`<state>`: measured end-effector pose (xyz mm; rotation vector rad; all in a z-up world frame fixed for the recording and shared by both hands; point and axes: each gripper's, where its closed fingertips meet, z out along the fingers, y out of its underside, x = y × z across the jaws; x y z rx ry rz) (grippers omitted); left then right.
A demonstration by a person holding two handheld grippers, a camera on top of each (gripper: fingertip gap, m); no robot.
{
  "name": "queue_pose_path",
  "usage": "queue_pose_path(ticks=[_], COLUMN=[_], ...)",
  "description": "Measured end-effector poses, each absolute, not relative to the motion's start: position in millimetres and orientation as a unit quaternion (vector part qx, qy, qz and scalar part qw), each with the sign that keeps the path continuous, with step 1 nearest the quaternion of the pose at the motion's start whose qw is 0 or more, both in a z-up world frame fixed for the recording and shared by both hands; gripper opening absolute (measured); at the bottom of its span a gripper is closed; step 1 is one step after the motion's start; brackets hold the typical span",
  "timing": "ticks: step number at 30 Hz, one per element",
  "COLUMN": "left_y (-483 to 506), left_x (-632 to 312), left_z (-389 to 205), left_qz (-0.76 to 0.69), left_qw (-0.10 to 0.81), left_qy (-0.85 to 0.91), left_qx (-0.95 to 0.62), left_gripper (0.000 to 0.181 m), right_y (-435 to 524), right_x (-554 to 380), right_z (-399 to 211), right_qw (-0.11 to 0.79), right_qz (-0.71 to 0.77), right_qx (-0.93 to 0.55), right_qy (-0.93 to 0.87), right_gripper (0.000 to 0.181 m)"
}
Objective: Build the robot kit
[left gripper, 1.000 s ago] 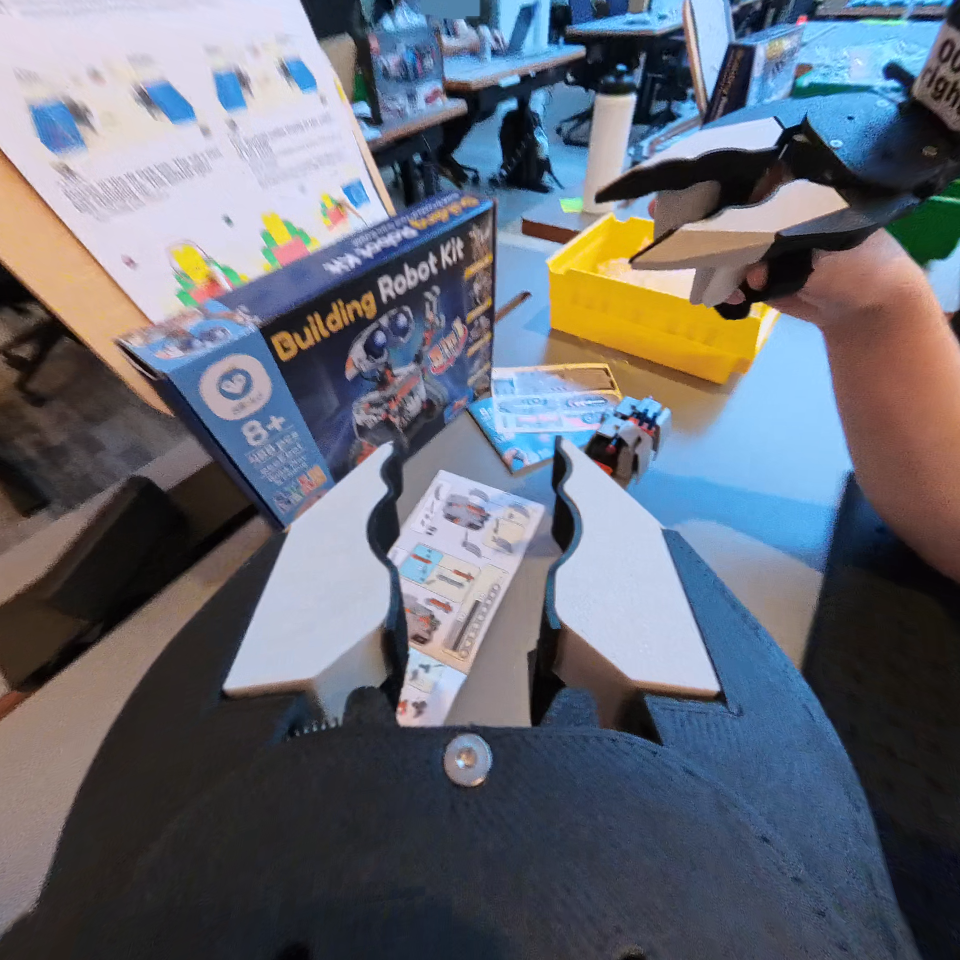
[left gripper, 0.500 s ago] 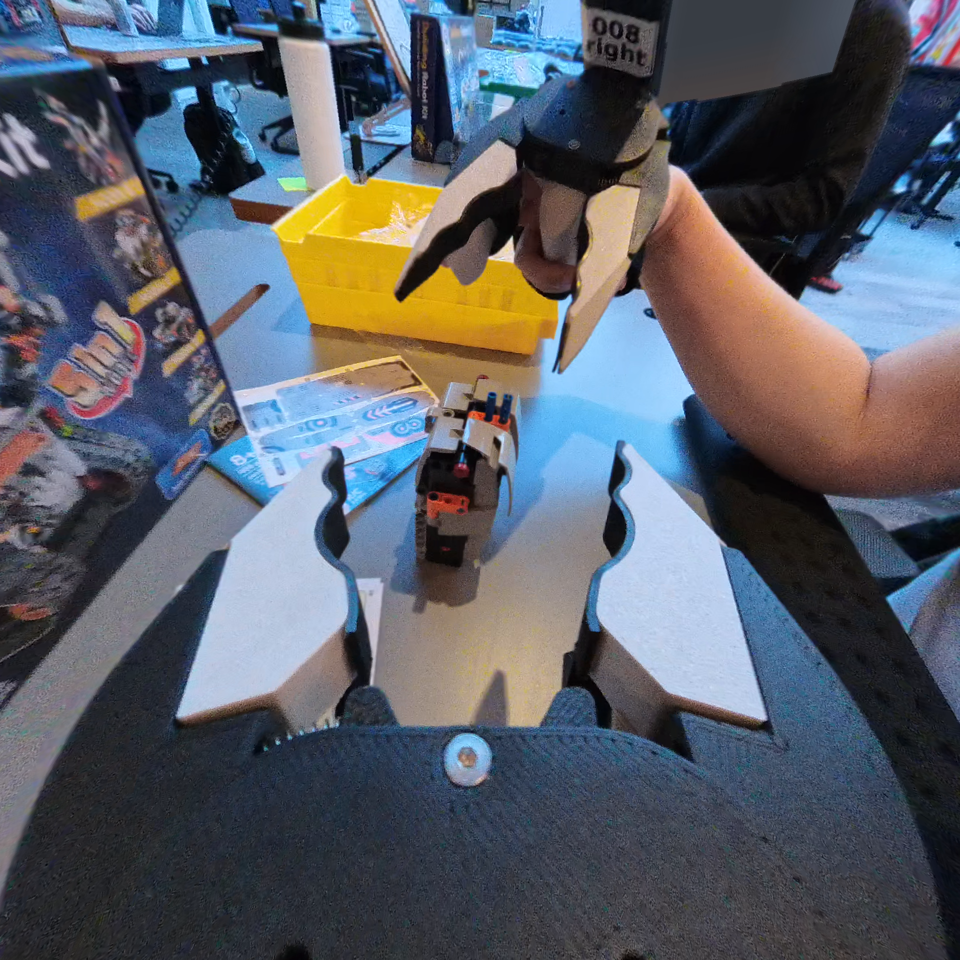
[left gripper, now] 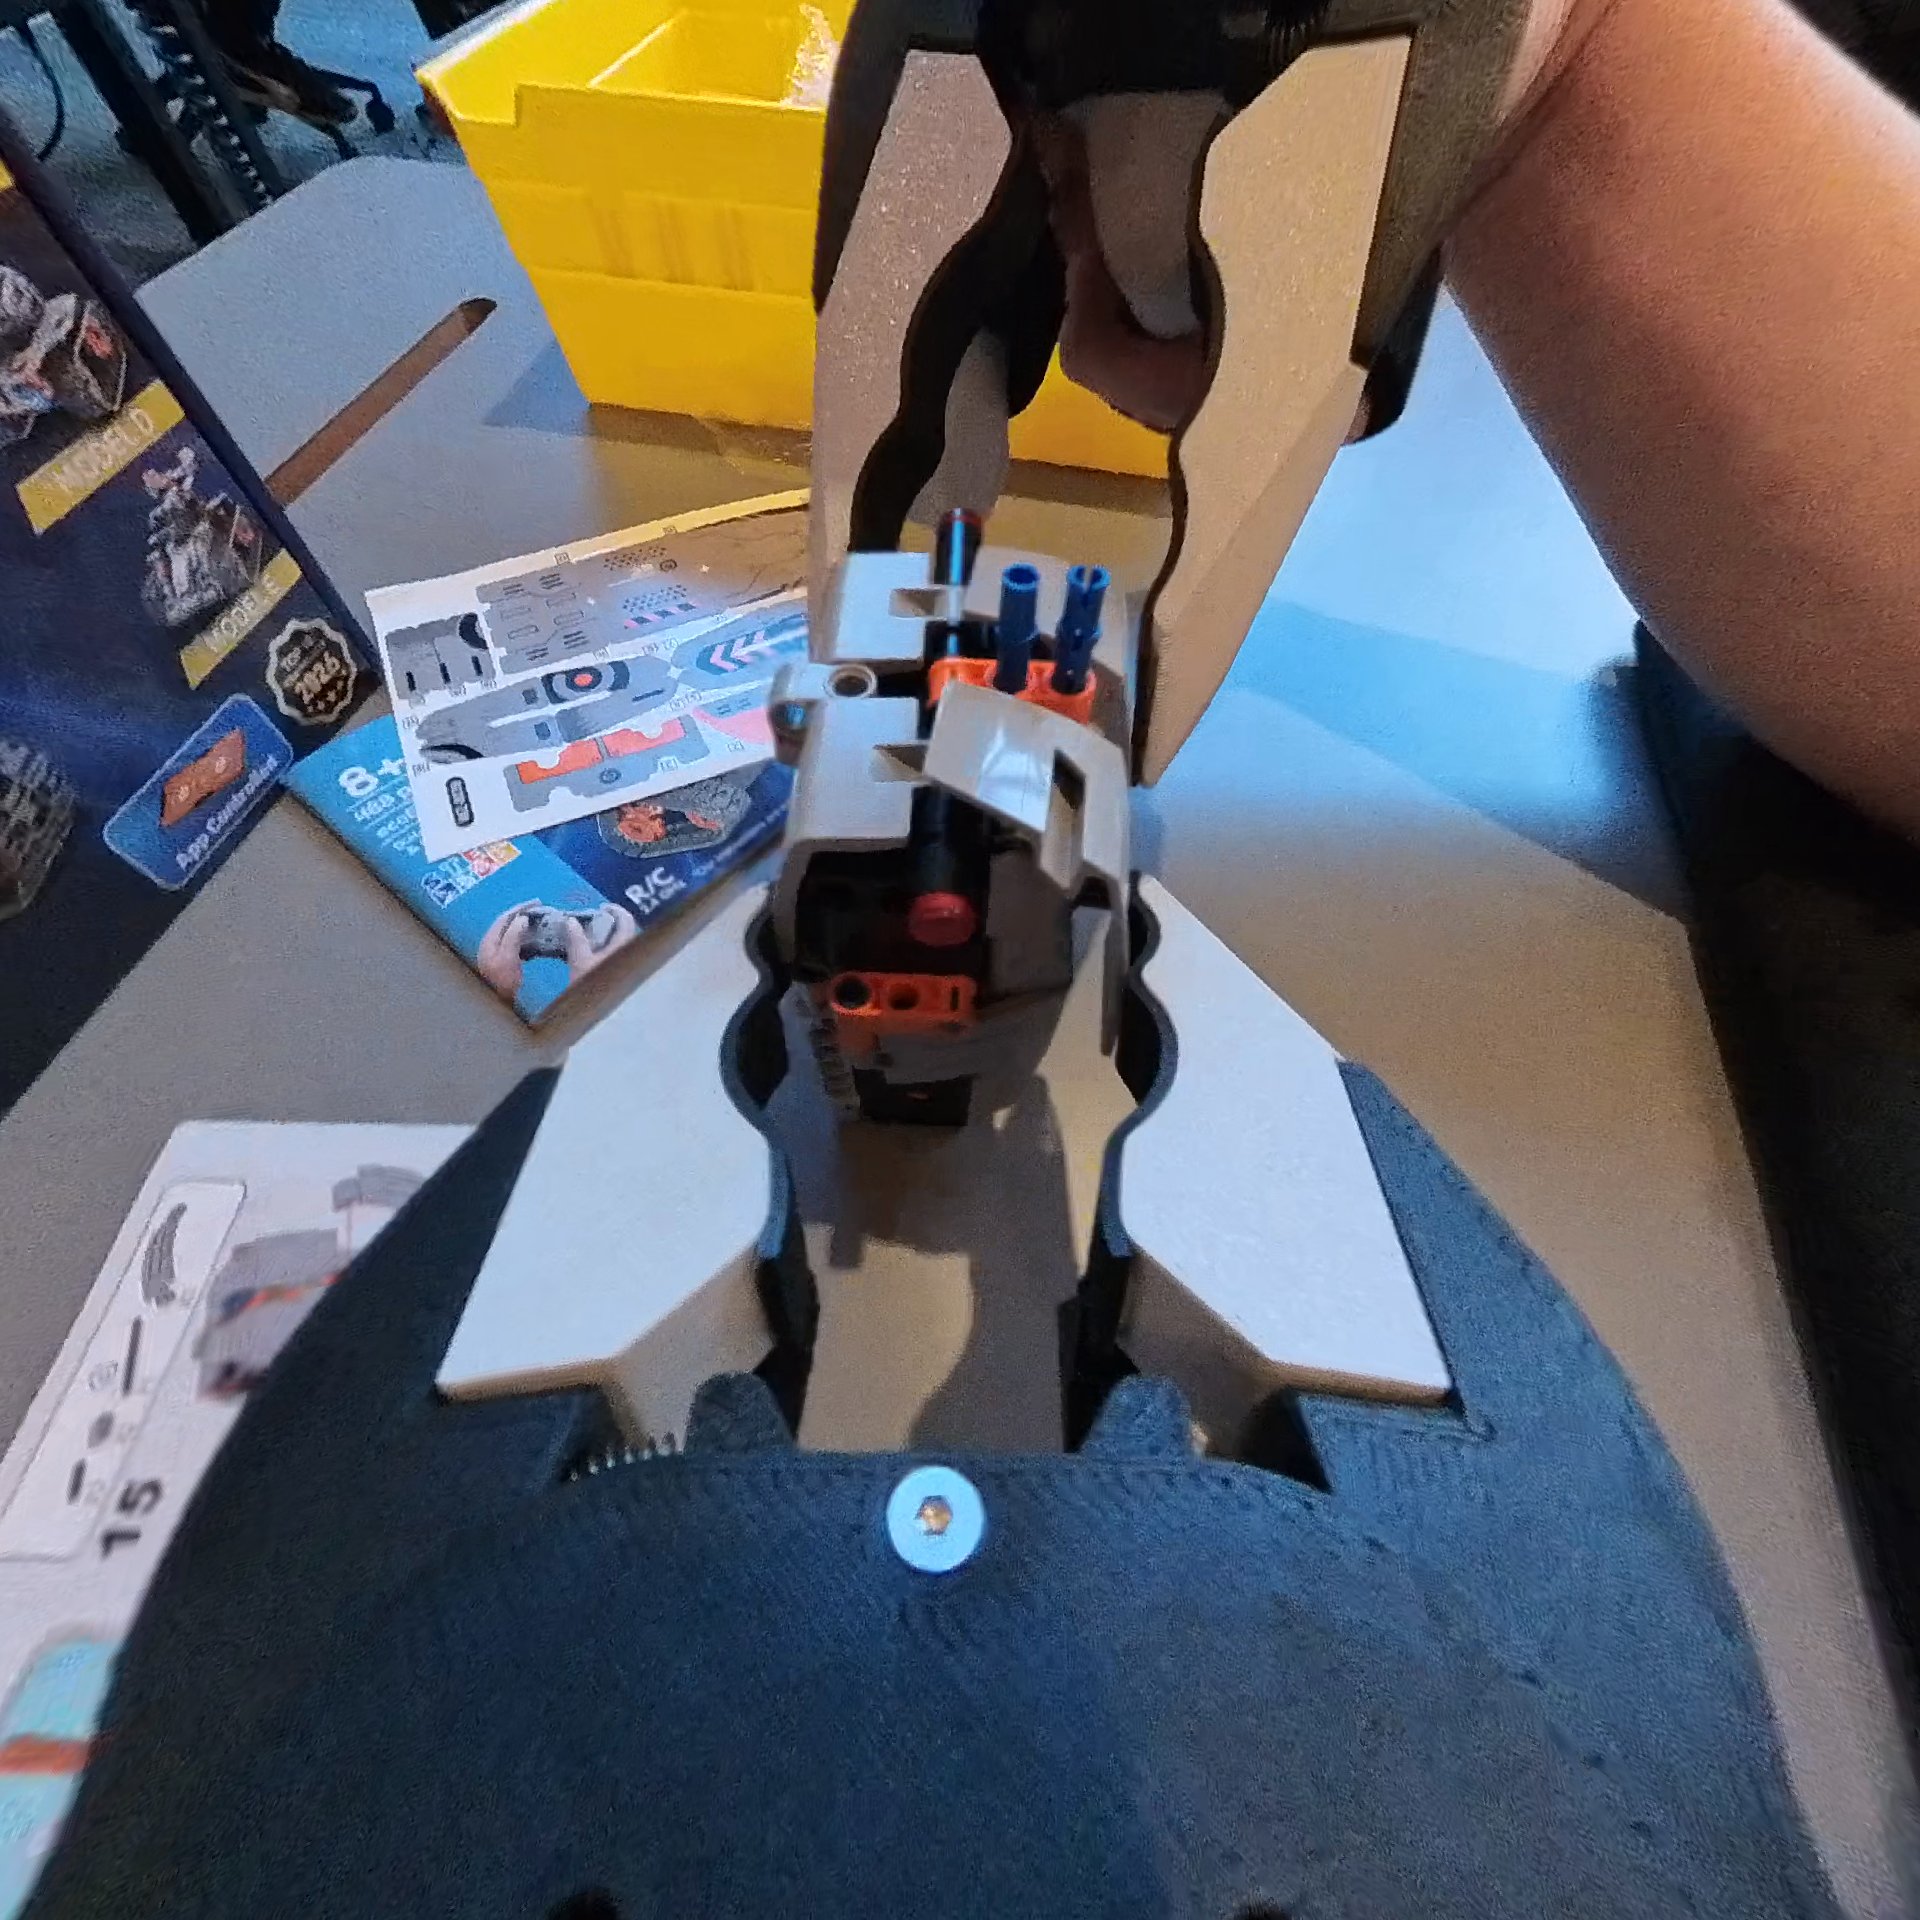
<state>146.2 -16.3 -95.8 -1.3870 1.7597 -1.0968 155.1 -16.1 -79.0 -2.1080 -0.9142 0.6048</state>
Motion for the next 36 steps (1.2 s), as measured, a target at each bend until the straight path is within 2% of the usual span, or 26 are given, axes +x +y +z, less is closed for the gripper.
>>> queue_pose_path(ticks=[7, 15, 20, 23, 25, 33, 36], left_y=[-11.4, -6.1, -3.9, -0.5, 0.6, -3.5, 4.0], left_x=[87.9, 74.2, 79.0, 77.2, 73.4, 43.9, 42.5], left_z=[-96.6, -95.7, -94.7, -96.3, -96.4, -96.1, -94.5], left_qz=[-0.35, -0.35, -0.357, -0.345, -0.349, -0.379, -0.377], left_qw=[0.363, 0.393, 0.411, 0.422, 0.417, 0.391, 0.414], left_qy=[0.59, 0.561, 0.551, 0.566, 0.573, 0.612, 0.591], left_qx=[-0.63, -0.64, -0.632, -0.619, -0.613, -0.574, -0.581], left_gripper=[0.06, 0.06, 0.061, 0.064, 0.063, 0.062, 0.064], right_y=[-9.8, -4.3, -2.5, -2.8, -3.1, -11.0, -7.7], right_x=[107.6, 87.1, 91.4, 91.7, 88.7, 58.6, 54.1], right_z=[-81.4, -87.3, -86.0, -82.3, -81.8, -81.1, -77.3], right_qw=[0.351, 0.344, 0.364, 0.371, 0.373, 0.441, 0.487], right_qz=[0.255, 0.234, 0.259, 0.283, 0.292, 0.284, 0.263], right_qx=[-0.796, -0.789, -0.781, -0.777, -0.78, -0.774, -0.764], right_qy=[-0.423, -0.452, -0.438, -0.422, -0.409, -0.355, -0.333], right_gripper=[0.063, 0.062, 0.057, 0.045, 0.044, 0.043, 0.036])
